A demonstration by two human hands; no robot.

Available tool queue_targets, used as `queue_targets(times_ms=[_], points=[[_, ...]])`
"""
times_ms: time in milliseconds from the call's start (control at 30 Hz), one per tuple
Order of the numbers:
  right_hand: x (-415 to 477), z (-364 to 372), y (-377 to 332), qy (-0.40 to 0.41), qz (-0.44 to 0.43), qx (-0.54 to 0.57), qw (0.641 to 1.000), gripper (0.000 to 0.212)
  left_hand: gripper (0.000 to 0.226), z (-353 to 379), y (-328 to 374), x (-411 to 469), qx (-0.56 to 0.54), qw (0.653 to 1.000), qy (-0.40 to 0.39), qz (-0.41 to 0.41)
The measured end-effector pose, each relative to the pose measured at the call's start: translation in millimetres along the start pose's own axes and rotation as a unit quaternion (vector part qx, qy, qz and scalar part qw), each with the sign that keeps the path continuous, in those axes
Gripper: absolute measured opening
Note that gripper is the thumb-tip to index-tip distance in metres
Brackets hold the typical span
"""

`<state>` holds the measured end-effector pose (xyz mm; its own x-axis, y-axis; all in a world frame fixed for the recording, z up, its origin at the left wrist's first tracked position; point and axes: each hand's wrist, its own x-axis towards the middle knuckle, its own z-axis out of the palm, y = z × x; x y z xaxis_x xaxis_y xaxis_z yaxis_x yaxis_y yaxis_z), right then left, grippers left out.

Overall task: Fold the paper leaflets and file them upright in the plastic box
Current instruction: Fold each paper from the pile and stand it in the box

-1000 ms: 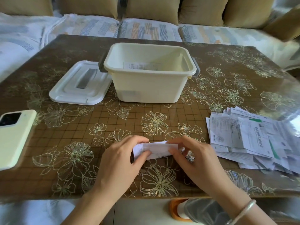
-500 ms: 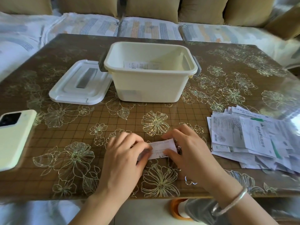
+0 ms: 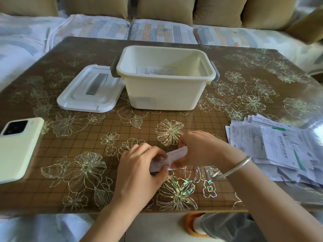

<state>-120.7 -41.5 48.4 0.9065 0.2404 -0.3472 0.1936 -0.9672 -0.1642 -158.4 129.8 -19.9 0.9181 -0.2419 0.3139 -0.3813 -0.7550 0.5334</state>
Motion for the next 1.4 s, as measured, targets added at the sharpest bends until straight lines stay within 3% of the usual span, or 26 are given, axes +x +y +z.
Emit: queue_targets(times_ms=[167,267,333,600,733,833,1000,1167,1300,1400], points=[[-15,12,10,0.055,0.009,0.137,0.989,0.036,0.028,0,0,1,0.002,1.000,-0.014,-0.002],[-33,21,12,0.102,0.016,0.317,0.943,0.027,0.030,0,0,1,0.005,1.000,-0.015,-0.005],[-46,30,9,0.129,-0.002,0.367,0.921,0.029,0.031,-1,0,1,0.005,1.000,-0.016,-0.004],[-52,74,7,0.283,-0.169,0.210,0.920,0.024,0.020,-4,-2,3,0.003,1.000,-0.011,0.010],[-48,80,8,0.291,-0.186,0.160,0.925,0.028,0.026,-17,-10,6,-0.027,0.998,-0.060,0.021],[-46,80,8,0.289,-0.191,0.129,0.929,0.029,0.030,-33,-15,12,-0.114,0.988,-0.107,-0.007],[-45,75,6,0.282,-0.190,0.102,0.935,0.028,0.033,-42,-19,20,-0.203,0.973,-0.090,-0.062],[-39,60,1,0.254,-0.180,0.084,0.947,0.026,0.031,-43,-12,22,-0.055,0.987,-0.149,-0.036],[-26,44,-8,0.236,-0.140,0.103,0.956,0.015,0.034,-42,-4,30,-0.001,0.983,-0.184,-0.025],[-13,36,-15,0.187,-0.098,0.085,0.974,0.040,0.045,-42,-2,34,0.030,0.979,-0.200,-0.025]])
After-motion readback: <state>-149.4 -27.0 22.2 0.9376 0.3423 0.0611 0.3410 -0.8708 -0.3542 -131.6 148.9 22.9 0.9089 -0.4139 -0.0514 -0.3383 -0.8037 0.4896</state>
